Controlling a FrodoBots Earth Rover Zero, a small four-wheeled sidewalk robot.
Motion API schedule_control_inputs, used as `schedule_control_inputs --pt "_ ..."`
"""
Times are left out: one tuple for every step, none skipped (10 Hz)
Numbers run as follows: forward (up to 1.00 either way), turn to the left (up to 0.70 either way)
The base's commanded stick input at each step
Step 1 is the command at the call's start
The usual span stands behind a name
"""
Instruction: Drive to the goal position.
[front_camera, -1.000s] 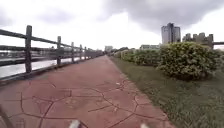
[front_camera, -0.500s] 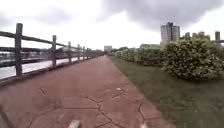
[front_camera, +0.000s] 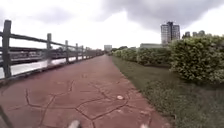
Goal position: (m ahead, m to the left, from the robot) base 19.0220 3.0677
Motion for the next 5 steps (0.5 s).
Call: schedule_control_inputs --pt "0.7 0.0" --pt "0.7 0.0" --pt "0.7 0.0" --pt "0.7 0.0" --pt "0.7 0.0"
